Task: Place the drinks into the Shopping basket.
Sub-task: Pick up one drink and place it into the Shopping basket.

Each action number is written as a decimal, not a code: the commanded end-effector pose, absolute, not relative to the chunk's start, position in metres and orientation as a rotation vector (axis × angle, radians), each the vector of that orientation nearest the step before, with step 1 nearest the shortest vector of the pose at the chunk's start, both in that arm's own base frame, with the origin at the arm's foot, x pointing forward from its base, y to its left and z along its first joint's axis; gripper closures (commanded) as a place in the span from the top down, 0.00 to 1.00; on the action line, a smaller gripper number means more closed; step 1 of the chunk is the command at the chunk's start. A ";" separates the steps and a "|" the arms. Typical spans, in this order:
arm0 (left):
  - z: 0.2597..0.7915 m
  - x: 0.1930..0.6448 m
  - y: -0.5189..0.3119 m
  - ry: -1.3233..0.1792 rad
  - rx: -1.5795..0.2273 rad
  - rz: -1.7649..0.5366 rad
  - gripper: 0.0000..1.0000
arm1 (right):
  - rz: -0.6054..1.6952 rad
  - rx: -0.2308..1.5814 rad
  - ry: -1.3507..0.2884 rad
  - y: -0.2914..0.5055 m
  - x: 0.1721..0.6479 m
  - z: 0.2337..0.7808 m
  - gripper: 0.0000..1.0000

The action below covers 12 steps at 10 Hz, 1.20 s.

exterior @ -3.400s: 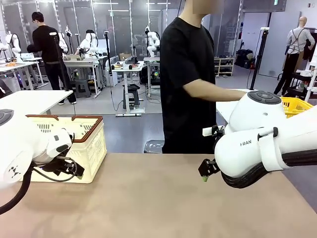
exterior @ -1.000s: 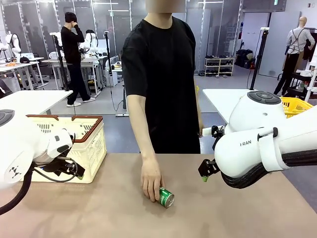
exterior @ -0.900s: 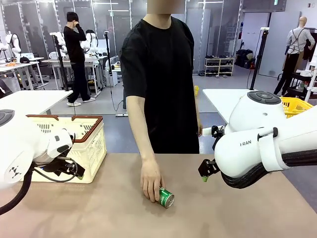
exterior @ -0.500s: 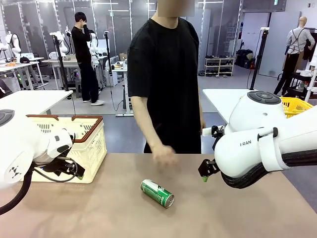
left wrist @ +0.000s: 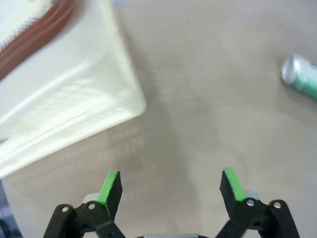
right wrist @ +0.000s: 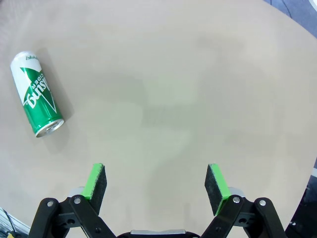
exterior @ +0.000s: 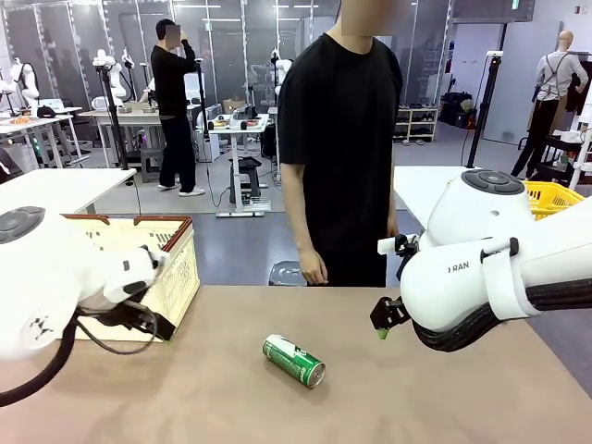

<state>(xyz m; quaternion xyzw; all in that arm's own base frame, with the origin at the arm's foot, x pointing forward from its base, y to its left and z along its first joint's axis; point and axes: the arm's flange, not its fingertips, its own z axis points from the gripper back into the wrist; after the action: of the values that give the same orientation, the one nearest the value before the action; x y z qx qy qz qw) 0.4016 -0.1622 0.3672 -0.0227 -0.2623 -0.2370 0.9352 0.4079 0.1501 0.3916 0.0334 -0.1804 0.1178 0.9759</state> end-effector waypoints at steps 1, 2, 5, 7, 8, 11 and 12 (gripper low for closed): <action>0.376 0.376 -0.180 -0.511 -0.045 -0.727 1.00 | 0.240 0.066 -0.365 0.150 0.408 0.391 1.00; 0.378 0.368 -0.197 -0.509 -0.053 -0.824 1.00 | 0.240 0.066 -0.365 0.150 0.408 0.391 1.00; 0.384 0.364 -0.251 -0.472 -0.020 -1.093 1.00 | 0.240 0.066 -0.365 0.150 0.408 0.391 1.00; 0.374 0.348 -0.258 -0.495 -0.041 -1.022 1.00 | 0.240 0.066 -0.365 0.150 0.408 0.391 1.00; 0.374 0.348 -0.258 -0.495 -0.041 -1.022 1.00 | 0.240 0.066 -0.365 0.150 0.408 0.391 1.00; 0.374 0.348 -0.258 -0.495 -0.041 -1.022 1.00 | 0.240 0.066 -0.365 0.150 0.408 0.391 1.00; 0.374 0.348 -0.258 -0.495 -0.041 -1.022 1.00 | 0.240 0.066 -0.365 0.150 0.408 0.391 1.00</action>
<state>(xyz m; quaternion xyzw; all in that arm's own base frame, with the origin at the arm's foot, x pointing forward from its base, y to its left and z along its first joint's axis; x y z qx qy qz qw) 0.3550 -0.2595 0.3764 -0.0166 -0.2282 -0.4923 0.8398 0.4079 0.1503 0.3918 0.0334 -0.1807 0.1180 0.9759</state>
